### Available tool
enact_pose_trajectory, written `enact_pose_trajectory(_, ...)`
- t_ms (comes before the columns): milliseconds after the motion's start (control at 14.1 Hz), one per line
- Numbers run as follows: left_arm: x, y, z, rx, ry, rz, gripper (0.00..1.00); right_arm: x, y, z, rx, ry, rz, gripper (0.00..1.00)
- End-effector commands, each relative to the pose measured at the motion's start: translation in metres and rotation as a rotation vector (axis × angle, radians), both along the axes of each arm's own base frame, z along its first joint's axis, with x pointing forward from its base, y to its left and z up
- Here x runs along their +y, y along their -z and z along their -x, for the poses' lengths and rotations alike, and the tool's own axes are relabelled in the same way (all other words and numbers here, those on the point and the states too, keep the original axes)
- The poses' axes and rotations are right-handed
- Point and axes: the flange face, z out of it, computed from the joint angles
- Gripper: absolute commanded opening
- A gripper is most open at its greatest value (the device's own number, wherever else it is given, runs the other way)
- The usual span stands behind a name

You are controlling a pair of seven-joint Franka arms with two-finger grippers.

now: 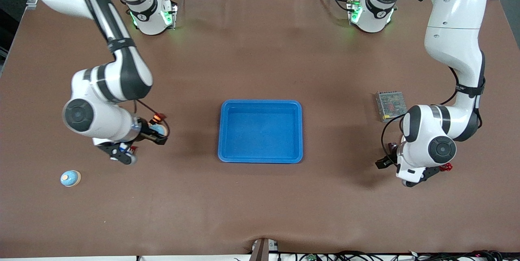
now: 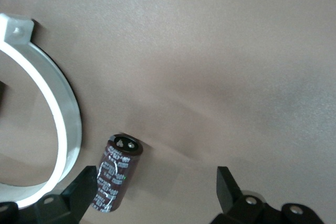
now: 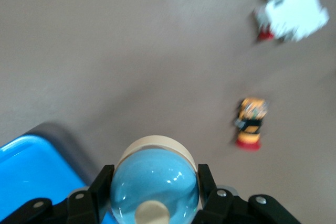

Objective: Place electrolytic capacitor and blue bell in tray
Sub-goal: 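Carry the blue bell over the tray with the right gripper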

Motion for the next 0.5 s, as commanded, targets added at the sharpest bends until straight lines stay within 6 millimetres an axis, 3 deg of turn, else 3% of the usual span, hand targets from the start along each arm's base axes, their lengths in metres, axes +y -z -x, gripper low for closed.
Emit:
enact_pose_trajectory(0, 0.003, -0.005, 0.004, 0.019, 0.010, -0.016, 1.00, 0.041, -0.010, 0.016, -0.007, 0.085, 0.006, 0.00)
enact_pose_trajectory(213, 0.003, 0.006, 0.008, 0.038, 0.009, -0.021, 1.00, 0.086, -0.005, 0.032, -0.027, 0.149, 0.012, 0.00)
enact_pose_trajectory(427, 0.007, 0.020, 0.019, 0.073, 0.031, -0.055, 1.00, 0.109, 0.014, 0.046, -0.055, 0.187, 0.005, 0.00)
